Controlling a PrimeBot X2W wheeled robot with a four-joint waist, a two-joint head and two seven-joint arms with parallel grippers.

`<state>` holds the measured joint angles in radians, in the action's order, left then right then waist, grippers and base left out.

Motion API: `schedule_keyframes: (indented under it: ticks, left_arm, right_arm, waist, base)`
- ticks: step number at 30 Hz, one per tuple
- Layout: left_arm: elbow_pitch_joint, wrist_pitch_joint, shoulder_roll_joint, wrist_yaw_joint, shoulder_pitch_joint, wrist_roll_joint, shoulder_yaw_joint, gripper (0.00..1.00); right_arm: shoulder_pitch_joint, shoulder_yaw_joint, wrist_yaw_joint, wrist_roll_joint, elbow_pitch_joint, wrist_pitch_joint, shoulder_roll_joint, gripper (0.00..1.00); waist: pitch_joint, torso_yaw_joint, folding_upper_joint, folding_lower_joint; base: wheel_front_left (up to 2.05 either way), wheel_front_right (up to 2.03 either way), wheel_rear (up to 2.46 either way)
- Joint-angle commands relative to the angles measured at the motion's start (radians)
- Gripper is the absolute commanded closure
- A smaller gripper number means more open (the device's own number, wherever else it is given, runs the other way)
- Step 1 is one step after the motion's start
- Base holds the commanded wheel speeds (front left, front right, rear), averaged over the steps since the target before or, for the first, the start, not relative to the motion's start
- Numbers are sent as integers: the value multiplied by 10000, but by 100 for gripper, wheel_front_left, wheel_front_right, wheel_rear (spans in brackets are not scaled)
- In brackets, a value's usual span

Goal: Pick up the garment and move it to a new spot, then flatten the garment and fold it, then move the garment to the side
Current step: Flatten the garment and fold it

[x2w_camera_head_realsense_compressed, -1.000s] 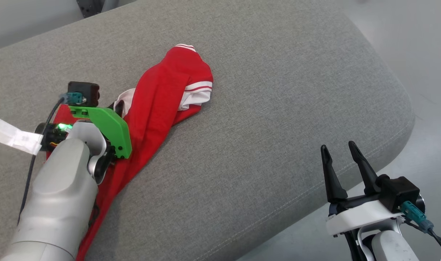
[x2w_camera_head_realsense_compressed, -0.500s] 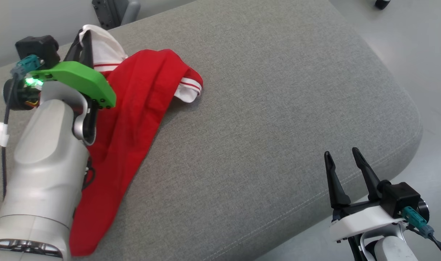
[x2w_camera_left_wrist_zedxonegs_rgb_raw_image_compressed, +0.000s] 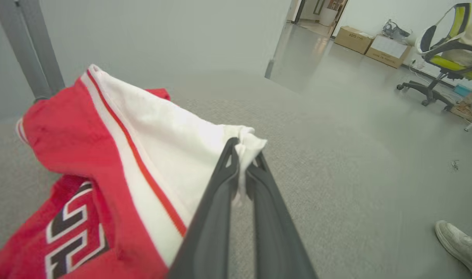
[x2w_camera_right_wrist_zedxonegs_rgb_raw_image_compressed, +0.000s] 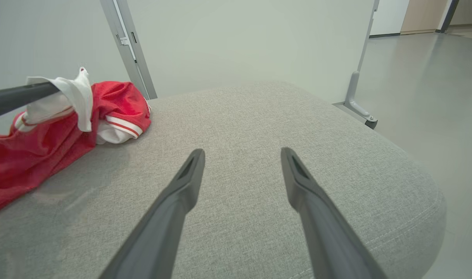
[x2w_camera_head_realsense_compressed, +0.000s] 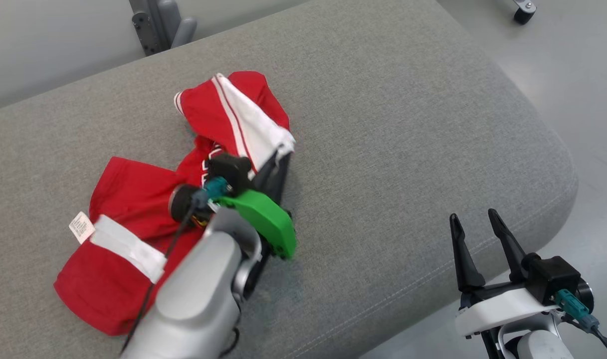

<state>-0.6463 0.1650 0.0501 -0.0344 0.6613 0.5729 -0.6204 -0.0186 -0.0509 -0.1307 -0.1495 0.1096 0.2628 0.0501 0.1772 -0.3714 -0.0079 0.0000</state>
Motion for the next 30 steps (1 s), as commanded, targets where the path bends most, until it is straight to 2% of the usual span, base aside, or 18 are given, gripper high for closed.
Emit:
schedule_keyframes:
  ticks: [1,6,8,10,13,15,20,22,23,24,25,26,30]
  left_arm:
    - [389,-87,20,131,-456,207,-643,100]
    - [734,-173,31,373,-1107,644,-2052,100]
    - [840,-41,23,315,-1261,969,-2520,100]
    - [1109,277,14,7,-1325,1307,-2957,100]
    - [1967,847,41,-509,-1603,2817,-2940,100]
    - [2205,984,35,-645,-1595,3137,-3020,100]
    - [2080,985,34,-644,-1840,2330,-3050,100]
    - [1575,987,40,-492,-1928,1938,-3146,100]
    - [1421,991,26,-492,-1914,1776,-3178,87]
    - [1204,990,14,-467,-1898,1662,-3227,62]
    - [920,989,25,-395,-1936,1556,-3288,47]
    - [809,991,29,-398,-1931,1501,-3293,0]
    - [440,993,27,-247,-1855,1583,-3321,0]
  right_arm:
    - [37,-7,-1,-72,-40,31,7,0]
    - [-141,-1,-1,-186,-40,31,8,0]
    - [-154,-5,-1,-219,-20,31,8,0]
    - [-162,23,-1,-248,7,31,10,0]
    - [-193,33,-1,-314,45,31,4,0]
    - [-216,51,1,-349,50,31,8,0]
    - [-237,76,1,-425,30,31,8,0]
    - [-254,100,1,-433,18,31,7,0]
    - [-259,116,-1,-427,14,31,8,0]
    - [-273,119,1,-426,8,31,5,0]
    - [-280,127,-1,-420,6,31,7,0]
    - [-291,147,1,-413,4,31,8,0]
    - [-286,201,1,-392,15,31,8,0]
  waist:
    - [142,-112,79,0]
    - [379,-332,79,0]
    - [421,-426,79,0]
    - [474,-517,79,0]
    - [553,-632,79,0]
    - [601,-666,79,0]
    - [702,-717,79,0]
    - [745,-723,79,0]
    - [768,-717,79,0]
    - [791,-712,79,0]
    - [810,-704,79,0]
    - [828,-690,79,0]
    - [831,-589,79,0]
  base:
    - [0,0,0]
    - [0,0,0]
    - [0,0,0]
    - [0,0,0]
    - [0,0,0]
    - [0,0,0]
    - [0,0,0]
    - [0,0,0]
    - [0,0,0]
    - [0,0,0]
    - [0,0,0]
    - [0,0,0]
    - [0,0,0]
